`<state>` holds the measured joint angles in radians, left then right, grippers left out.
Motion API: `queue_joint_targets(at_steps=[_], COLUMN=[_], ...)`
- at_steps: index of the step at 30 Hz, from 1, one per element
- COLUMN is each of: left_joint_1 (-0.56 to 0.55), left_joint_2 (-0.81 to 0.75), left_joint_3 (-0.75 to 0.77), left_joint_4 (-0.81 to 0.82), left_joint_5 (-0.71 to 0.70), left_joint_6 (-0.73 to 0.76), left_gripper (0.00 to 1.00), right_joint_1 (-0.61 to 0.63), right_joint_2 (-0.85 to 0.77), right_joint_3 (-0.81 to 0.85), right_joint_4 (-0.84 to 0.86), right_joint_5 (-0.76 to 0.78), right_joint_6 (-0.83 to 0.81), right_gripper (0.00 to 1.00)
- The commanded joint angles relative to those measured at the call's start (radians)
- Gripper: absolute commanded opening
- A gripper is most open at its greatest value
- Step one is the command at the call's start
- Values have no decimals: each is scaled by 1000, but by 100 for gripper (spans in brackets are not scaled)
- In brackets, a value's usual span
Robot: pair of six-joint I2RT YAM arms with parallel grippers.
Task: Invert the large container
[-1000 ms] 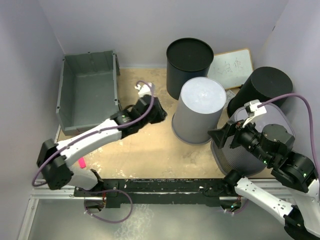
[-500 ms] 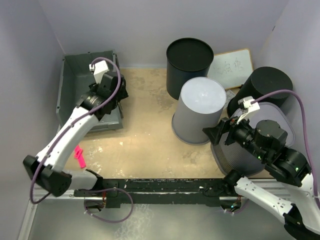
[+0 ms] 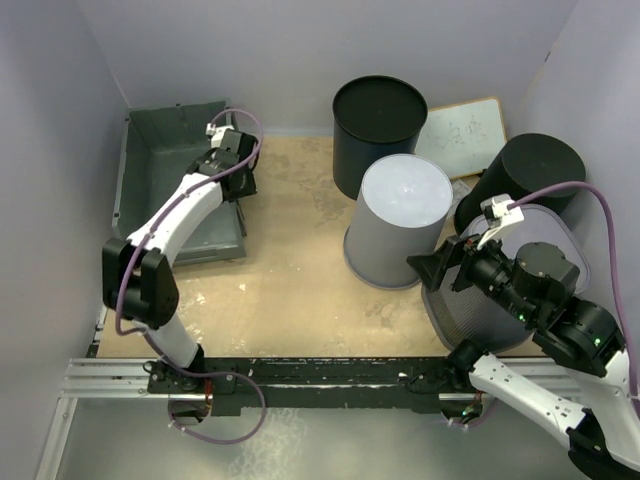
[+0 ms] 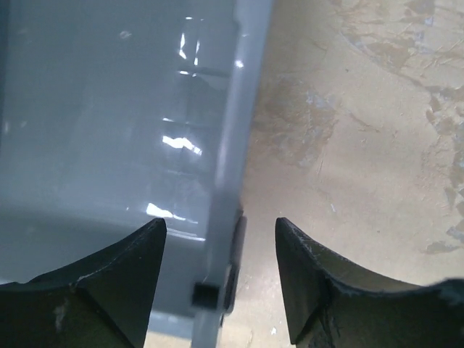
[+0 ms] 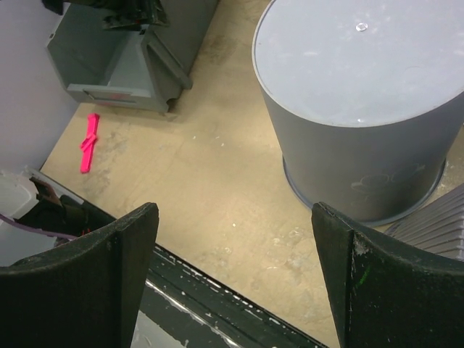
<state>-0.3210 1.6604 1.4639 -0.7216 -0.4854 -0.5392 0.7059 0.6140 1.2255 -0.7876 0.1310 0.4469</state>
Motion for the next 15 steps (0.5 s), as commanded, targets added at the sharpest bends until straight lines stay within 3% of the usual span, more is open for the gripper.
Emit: queue_joint_targets(at_steps=[1,3,6,15], left_joint_1=[8,9,7,-10], left_joint_2=[89,113,106,-154], left_joint_3=[114,139,167,182], left_joint_4=[25,21,11,74], left_joint_5=[51,88,157,478], left_joint_6=[102,112,115,-55], left_gripper=[53,36,2,0], right_joint_1=[1,1,0,0], right_joint_2=[-7,-14,-24,-9], right_joint_3=[11,11,13,11], right_joint_4=[26,20,10,19], right_joint_5=[-11,-5,7,12], right_joint_6=[23,25,28,26], right_gripper=[88,88,88,88])
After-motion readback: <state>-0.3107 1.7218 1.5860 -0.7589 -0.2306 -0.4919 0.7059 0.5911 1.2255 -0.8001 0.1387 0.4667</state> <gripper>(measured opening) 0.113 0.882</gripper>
